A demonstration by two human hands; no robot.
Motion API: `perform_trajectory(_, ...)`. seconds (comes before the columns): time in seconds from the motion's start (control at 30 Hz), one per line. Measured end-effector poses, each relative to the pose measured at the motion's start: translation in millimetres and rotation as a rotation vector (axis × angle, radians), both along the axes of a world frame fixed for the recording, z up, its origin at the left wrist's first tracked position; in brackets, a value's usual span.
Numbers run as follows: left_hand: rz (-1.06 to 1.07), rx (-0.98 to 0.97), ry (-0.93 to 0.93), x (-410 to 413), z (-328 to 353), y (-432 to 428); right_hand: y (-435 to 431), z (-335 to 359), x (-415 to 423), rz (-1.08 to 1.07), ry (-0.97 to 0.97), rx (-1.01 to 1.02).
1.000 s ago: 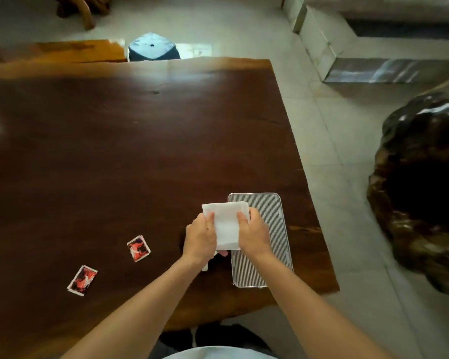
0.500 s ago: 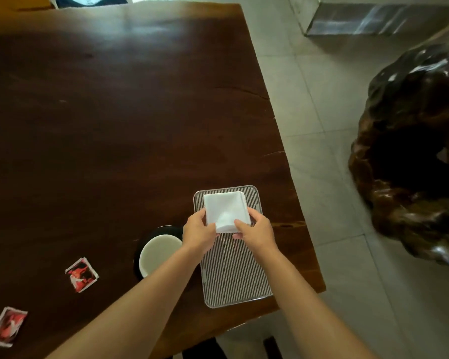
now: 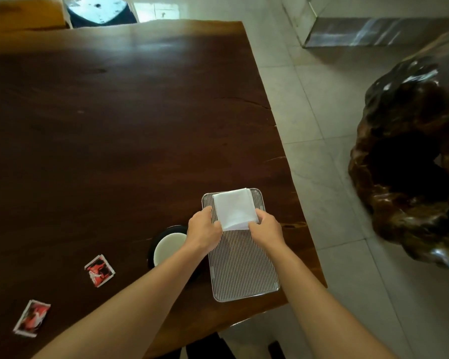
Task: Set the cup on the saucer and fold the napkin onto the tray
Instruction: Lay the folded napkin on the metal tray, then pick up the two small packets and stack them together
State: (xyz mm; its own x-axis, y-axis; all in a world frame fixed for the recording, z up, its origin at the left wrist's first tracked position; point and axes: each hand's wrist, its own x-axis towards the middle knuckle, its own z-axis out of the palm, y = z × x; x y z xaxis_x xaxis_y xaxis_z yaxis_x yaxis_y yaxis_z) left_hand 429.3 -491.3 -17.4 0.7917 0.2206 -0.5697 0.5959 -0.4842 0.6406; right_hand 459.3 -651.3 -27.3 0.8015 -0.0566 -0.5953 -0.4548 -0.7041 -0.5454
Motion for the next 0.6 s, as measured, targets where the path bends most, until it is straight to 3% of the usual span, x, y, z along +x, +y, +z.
perform_trajectory(0.23,0.068,0.000,0.007,-27.7,45.2,73.1,22.1,47.7,-1.4,0.071,0.002,-0.150)
perform_trajectory(0.6,0.147,0.114,0.022,-142.1,79.7,211.9,197.4,92.7,-81.8,0.523,-0.019,-0.014)
